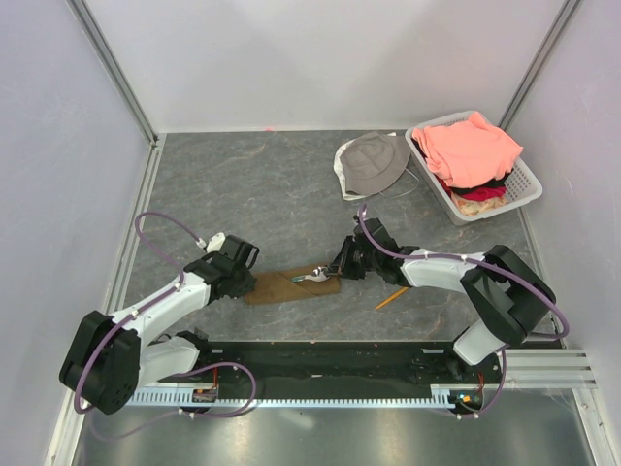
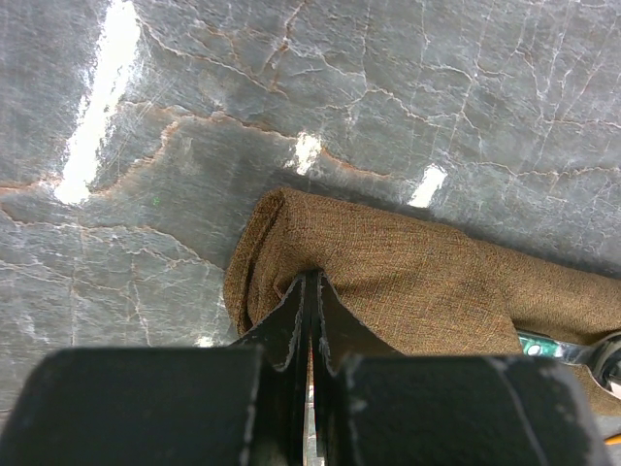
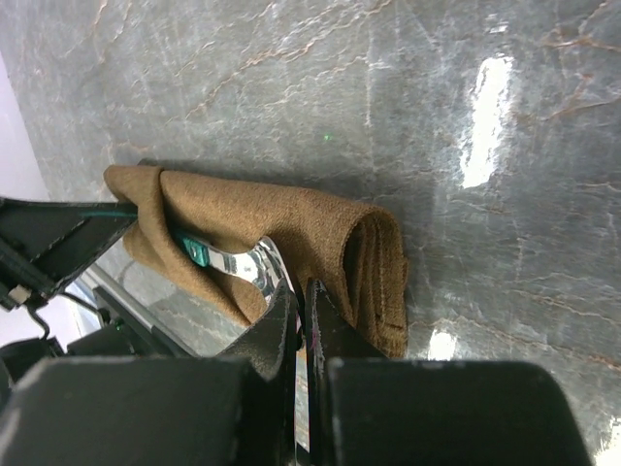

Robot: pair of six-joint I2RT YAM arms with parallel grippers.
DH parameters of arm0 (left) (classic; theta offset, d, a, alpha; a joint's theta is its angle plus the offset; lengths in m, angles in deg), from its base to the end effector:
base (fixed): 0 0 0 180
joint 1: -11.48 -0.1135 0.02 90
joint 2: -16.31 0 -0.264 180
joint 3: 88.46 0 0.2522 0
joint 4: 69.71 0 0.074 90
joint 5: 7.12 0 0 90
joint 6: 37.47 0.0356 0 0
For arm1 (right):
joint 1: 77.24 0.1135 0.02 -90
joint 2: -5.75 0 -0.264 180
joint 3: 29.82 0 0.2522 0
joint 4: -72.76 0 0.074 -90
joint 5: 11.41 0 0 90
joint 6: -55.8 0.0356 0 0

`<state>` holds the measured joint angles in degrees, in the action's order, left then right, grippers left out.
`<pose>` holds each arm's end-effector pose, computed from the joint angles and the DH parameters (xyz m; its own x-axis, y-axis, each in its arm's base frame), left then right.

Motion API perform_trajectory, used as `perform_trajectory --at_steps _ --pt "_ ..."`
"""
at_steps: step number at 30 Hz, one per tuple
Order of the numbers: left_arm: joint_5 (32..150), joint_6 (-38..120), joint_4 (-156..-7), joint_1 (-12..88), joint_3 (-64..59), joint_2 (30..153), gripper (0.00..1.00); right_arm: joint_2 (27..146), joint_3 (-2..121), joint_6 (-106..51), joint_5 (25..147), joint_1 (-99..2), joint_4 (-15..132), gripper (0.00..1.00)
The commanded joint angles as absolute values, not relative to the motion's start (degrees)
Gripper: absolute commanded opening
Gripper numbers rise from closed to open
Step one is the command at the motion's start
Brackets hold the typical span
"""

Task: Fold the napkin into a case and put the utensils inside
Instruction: Insert the spoon into the folded napkin.

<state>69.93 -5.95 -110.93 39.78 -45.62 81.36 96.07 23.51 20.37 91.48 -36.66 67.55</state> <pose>0.1717 -0.0834 0.1603 -0.7303 -0.5503 -0.4047 -0.4759 0.8349 -0.2765 0.2253 0.2034 0.1527 -0.9147 0.2624 -0.3074 -0.0247 0.7229 0.6905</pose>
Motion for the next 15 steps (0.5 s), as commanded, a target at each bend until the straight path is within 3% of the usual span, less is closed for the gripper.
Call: perform_trajectory --at_steps 1,7,9,10,11,15 --pt "72.2 -8.5 -111.6 40.0 -48.6 82.5 0.02 97.5 26.3 23.6 89.5 -35.6 72.9 0.00" --pt "72.2 -8.0 -111.4 39.9 -48.5 82.2 0.02 99.5 29.3 20.5 89.2 -35.0 71.0 0.01" --pt "72.7 -7.5 -111.5 39.9 -48.2 81.5 0.02 99.6 30.3 18.5 89.7 -34.9 69.7 0.07" --pt "73.1 -7.1 -111.4 39.9 -48.0 81.1 0.02 99.4 30.7 17.9 89.4 -34.9 68.8 0.11" --pt "73.5 -6.2 -111.4 40.0 -47.9 80.6 0.02 98.5 31.4 17.3 88.7 -34.9 68.1 0.24" --pt "76.7 -3.9 -111.4 39.9 -46.9 75.7 0.03 95.1 34.8 12.7 84.6 -35.0 57.5 0.53"
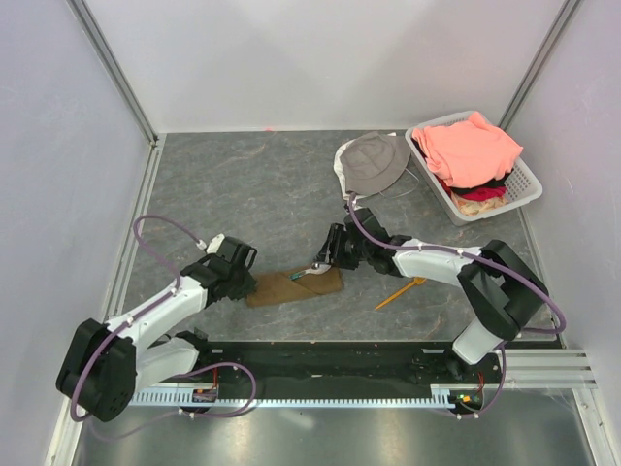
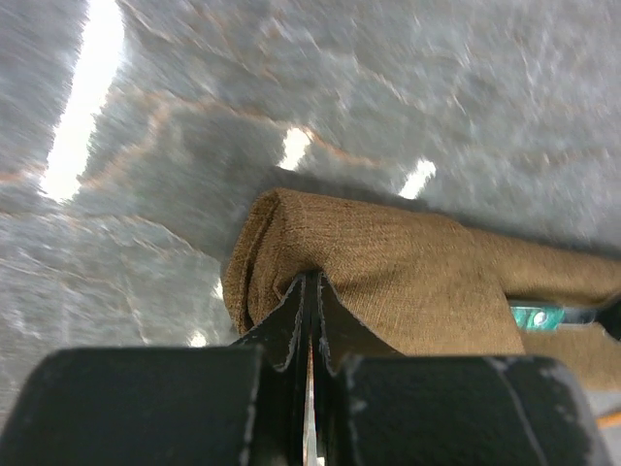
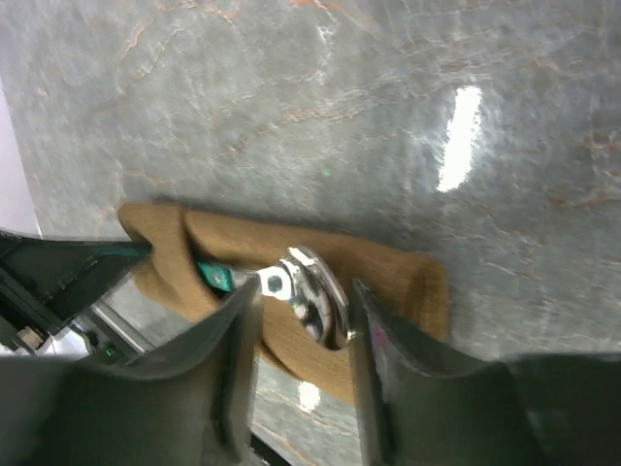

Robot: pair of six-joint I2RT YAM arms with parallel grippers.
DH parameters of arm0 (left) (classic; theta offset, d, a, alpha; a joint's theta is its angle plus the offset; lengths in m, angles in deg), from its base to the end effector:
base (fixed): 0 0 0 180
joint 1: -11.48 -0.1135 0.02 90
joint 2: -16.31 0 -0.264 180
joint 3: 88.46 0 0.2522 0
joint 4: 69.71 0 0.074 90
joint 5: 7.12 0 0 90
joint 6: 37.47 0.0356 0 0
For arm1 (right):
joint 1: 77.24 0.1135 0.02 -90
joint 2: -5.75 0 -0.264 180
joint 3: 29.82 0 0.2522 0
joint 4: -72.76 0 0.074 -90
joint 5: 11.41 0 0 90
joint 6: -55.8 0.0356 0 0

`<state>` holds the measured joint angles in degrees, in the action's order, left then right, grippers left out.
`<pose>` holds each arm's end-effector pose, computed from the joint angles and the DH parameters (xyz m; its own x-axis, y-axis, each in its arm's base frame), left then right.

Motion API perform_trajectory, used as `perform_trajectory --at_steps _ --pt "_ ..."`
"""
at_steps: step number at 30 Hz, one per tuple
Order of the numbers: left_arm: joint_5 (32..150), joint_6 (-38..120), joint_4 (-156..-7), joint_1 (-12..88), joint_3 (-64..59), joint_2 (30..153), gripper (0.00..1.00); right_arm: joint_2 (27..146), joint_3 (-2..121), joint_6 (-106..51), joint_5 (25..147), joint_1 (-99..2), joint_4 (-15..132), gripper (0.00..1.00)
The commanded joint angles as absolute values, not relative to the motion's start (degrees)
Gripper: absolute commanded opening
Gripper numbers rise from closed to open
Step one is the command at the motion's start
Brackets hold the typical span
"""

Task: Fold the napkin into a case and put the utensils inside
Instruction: Insert the spoon into the folded napkin, then pick up the fork from the center of the board.

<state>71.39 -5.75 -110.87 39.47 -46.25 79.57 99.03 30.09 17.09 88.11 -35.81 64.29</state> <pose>0.1688 -0.0817 0.1624 -0.7322 -0.5549 -0.3950 -0.4658 0.8311 -0.3039 0.2413 0.2208 0.1656 -0.8941 0.2373 -0.3798 -0.0756 0.7559 0.6503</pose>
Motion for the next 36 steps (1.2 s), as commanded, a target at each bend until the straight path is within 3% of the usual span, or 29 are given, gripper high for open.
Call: perform_trajectory --at_steps 1,2,4,7,8,11,19,28,36 --pt "77.2 -3.1 -111.2 39.9 -46.7 74.4 0.08 94.4 35.7 11.6 83.4 -35.0 55.2 0.58" --pt "77.7 -2.8 -111.2 39.9 -46.6 72.9 0.11 93.0 37.3 10.7 82.1 -35.0 52.9 0.67" --pt "78.1 -1.4 -111.2 39.9 -45.9 68.8 0.25 91.2 39.0 9.1 76.2 -35.1 45.6 0.74" --pt "78.5 0.5 -112.6 39.9 -43.9 64.5 0.38 87.5 39.8 8.3 67.2 -35.9 36.1 0.87" --pt "78.5 1.0 -113.0 39.9 -43.2 63.9 0.40 85.7 39.7 8.3 65.4 -36.5 33.8 0.93" --pt "80.5 3.0 -113.7 39.9 -41.1 62.3 0.43 82.3 38.0 10.2 60.2 -38.1 25.2 0.98" --pt "95.8 6.4 -105.0 42.0 -38.7 63.9 0.44 74.5 28.1 23.1 52.0 -41.5 17.3 0.86" --pt "91.2 8.1 -100.0 59.4 -34.7 68.7 0.45 75.8 24.0 31.0 53.0 -46.2 17.8 0.75" --pt "91.3 9.6 -96.7 64.9 -32.8 72.5 0.47 77.7 20.7 32.8 56.4 -46.8 22.9 0.70"
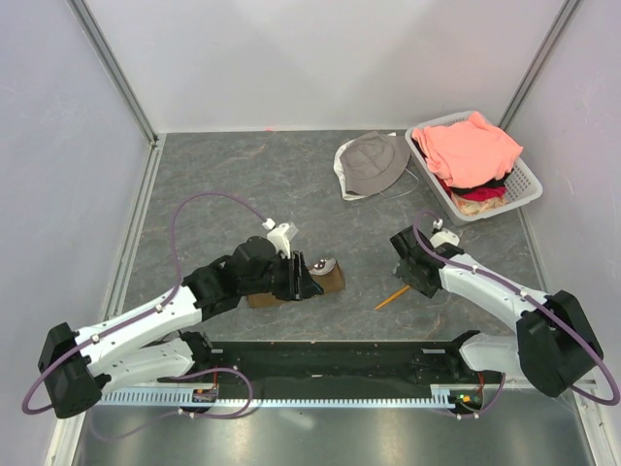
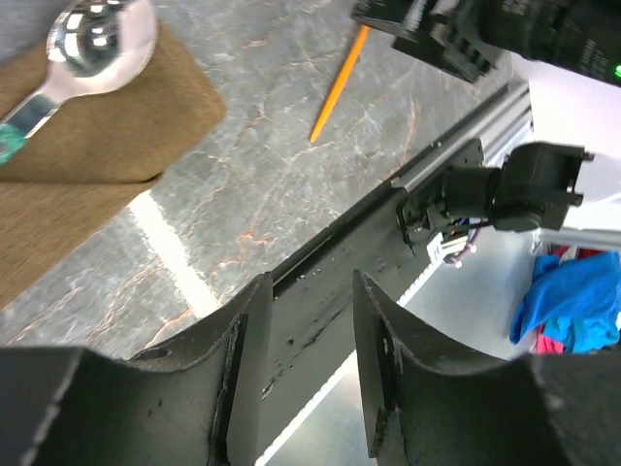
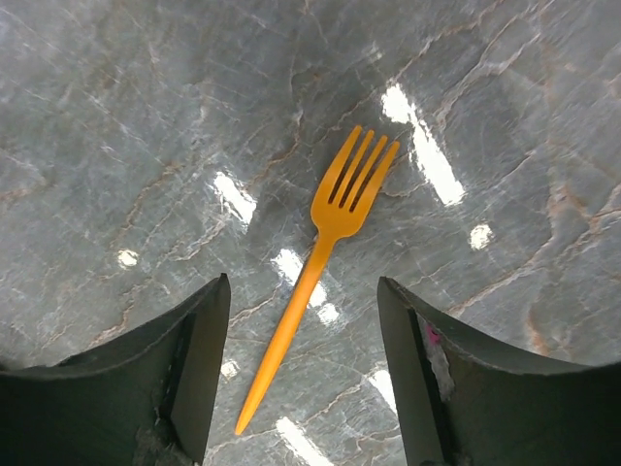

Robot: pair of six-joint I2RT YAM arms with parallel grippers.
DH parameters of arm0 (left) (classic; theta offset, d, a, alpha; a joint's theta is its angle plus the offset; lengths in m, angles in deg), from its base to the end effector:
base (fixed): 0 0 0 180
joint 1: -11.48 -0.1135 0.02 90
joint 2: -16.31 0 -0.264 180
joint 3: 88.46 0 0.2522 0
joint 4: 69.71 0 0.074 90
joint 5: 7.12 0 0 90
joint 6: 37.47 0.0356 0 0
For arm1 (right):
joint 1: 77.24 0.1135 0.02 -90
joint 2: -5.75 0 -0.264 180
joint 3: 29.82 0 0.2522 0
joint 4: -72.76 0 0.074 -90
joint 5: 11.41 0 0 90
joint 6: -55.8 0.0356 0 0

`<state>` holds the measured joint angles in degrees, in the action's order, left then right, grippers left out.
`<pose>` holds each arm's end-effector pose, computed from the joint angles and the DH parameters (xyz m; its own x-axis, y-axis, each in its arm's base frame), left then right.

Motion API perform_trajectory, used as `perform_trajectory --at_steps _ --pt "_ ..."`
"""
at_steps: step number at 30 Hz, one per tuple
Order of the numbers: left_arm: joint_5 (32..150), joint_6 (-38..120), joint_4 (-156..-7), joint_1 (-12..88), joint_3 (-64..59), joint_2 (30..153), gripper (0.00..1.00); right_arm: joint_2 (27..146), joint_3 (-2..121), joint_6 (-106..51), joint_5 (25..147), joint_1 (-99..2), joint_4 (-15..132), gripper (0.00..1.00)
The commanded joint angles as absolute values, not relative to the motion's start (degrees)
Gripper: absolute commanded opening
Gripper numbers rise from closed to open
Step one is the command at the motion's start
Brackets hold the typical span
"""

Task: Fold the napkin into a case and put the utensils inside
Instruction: Pick up the fork from the center of the board, then pass from the right arm to the left

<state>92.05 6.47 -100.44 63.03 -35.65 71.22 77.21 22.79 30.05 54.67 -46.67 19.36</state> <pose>0.1274 -0.1695 0.2611 -0.8506 -0.0719 -0.5209 0.3515 0.6589 -0.6650 0.1858 0.0930 0.1808 -0.6791 0.5551 -0.4803 0.5829 0.8055 0.1068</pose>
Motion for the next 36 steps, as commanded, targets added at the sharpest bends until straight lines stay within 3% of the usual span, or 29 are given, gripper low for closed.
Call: perform_trajectory --at_steps 1,5,8,11,12,17,24,36 --pt "91.3 9.5 -96.5 65.4 -32.7 73.3 0.47 78.1 19.7 33.9 57.4 -46.8 23.1 0.68" --pt "90.5 9.3 -96.1 67.5 -31.5 75.3 0.47 79.0 17.4 36.0 58.5 -46.8 25.8 0.59" --pt "89.6 8.9 -96.3 68.9 -31.2 75.8 0.47 79.3 16.7 35.4 59.5 -46.8 27.5 0.41" --pt "88.2 7.1 -96.7 69.3 -31.6 75.5 0.47 78.3 15.8 33.9 61.0 -46.1 30.8 0.07" --pt "87.7 6.7 -97.0 69.3 -31.8 75.4 0.48 77.3 15.5 32.6 61.3 -45.8 31.7 0.00" --pt "86.2 5.4 -98.3 69.3 -32.0 75.3 0.49 74.7 19.3 28.2 62.2 -40.0 34.8 0.00" --pt "83.6 1.5 -98.4 69.2 -32.4 75.6 0.52 76.3 26.2 27.4 74.7 -31.6 45.5 0.00" --pt "79.7 -2.4 -106.0 68.9 -33.7 74.7 0.53 81.7 34.7 35.3 76.6 -19.3 53.6 0.00"
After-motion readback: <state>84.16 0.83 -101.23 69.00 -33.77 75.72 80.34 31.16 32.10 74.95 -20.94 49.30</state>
